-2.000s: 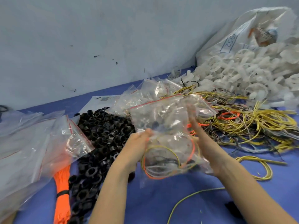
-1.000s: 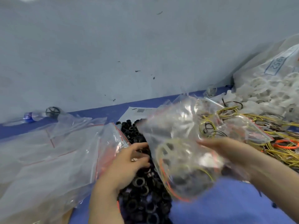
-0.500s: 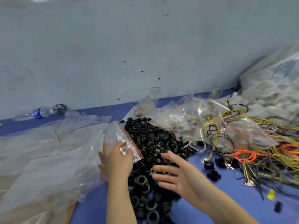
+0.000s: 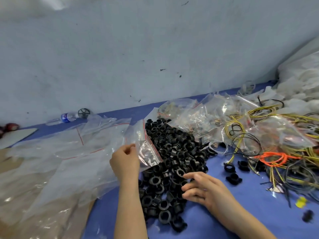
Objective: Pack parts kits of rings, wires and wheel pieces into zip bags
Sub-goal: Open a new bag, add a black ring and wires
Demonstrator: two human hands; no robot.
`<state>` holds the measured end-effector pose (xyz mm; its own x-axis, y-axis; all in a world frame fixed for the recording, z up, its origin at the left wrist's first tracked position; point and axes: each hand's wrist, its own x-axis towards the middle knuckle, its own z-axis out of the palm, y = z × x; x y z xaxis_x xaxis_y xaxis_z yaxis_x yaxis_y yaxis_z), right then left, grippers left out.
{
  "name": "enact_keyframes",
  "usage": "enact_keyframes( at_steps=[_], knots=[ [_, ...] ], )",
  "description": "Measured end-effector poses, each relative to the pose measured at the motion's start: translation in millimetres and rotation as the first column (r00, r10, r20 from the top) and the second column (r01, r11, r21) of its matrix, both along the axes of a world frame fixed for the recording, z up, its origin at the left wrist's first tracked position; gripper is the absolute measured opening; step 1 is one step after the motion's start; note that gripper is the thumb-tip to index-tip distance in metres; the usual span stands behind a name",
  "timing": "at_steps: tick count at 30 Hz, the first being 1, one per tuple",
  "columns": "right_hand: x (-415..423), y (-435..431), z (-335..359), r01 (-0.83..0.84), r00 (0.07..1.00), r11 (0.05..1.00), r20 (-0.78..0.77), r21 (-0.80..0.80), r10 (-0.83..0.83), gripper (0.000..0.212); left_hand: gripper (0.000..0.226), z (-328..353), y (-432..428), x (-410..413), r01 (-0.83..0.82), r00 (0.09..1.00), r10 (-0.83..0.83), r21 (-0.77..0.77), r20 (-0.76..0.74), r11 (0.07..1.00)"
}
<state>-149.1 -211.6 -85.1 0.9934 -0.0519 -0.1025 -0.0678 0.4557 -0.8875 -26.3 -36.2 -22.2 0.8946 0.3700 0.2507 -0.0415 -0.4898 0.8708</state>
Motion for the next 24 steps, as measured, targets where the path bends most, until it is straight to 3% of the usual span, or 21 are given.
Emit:
enact_keyframes(
  at_steps=[2, 4, 6, 8, 9, 11, 13, 14, 16, 19, 21, 24],
  knots=[
    [1.0, -1.0, -0.7, -0.007, 1.000, 1.000, -0.005, 0.022, 0.007, 0.041, 0.013, 8.6, -5.5, -1.0, -0.010, 0.990, 0.020, -0.069, 0.139, 0.998],
    [2.1, -1.6, -1.7, -0.008, 1.000, 0.999, -0.016, 0.052, 0.008, 0.041, 0.021, 18.5, -9.5, -3.1, 0.074, 0.982, -0.041, -0.175, 0.186, 0.982],
    [2.9, -2.7, -0.7, -0.001, 0.999, 0.994, -0.039, 0.106, 0.005, 0.043, 0.023, 29.4, -12.4, -8.0, 0.263, 0.958, -0.229, -0.210, 0.174, 0.942],
    [2.4, -5.2, 4.1, 0.018, 0.997, 0.977, -0.075, 0.214, -0.002, 0.051, 0.020, 39.1, -15.7, -16.4, 0.501, 0.861, -0.491, -0.056, 0.132, 0.864],
    [2.5, -7.2, 6.1, 0.036, 0.996, 0.959, -0.083, 0.280, -0.013, 0.057, 0.017, 42.7, -18.9, -22.3, 0.643, 0.764, -0.642, 0.007, 0.071, 0.766],
    [1.3, -13.7, 11.2, 0.093, 0.995, 0.920, -0.076, 0.380, -0.069, 0.065, 0.008, 46.5, -30.5, -36.0, 0.881, 0.463, -0.869, -0.017, -0.175, 0.473],
    [1.2, -21.2, 12.9, 0.189, 0.982, 0.919, -0.050, 0.347, -0.183, 0.055, 0.025, 43.5, -43.0, -44.6, 0.967, 0.194, -0.878, -0.065, -0.437, 0.246],
    [1.8, -24.2, 13.3, 0.254, 0.967, 0.929, -0.045, 0.271, -0.251, 0.047, 0.030, 41.6, -48.5, -46.2, 0.980, 0.148, -0.849, -0.040, -0.508, 0.195],
    [2.1, -28.8, 15.1, 0.369, 0.930, 0.922, -0.040, 0.118, -0.367, 0.034, 0.027, 40.1, -57.3, -44.5, 0.971, 0.222, -0.864, 0.019, -0.453, 0.240],
    [-0.8, -31.4, 17.6, 0.458, 0.889, 0.889, 0.024, 0.004, -0.458, 0.018, 0.039, 42.0, -60.1, -40.8, 0.884, 0.456, -0.878, -0.040, -0.146, 0.465],
    [-2.0, -30.9, 17.5, 0.489, 0.871, 0.870, 0.080, -0.057, -0.484, 0.022, 0.042, 41.7, -60.6, -38.5, 0.819, 0.571, -0.821, -0.064, -0.006, 0.570],
    [-1.4, -29.6, 16.3, 0.518, 0.855, 0.828, 0.170, -0.215, -0.490, 0.022, 0.032, 39.6, -67.5, -38.4, 0.732, 0.680, -0.729, -0.117, 0.079, 0.671]
  ],
)
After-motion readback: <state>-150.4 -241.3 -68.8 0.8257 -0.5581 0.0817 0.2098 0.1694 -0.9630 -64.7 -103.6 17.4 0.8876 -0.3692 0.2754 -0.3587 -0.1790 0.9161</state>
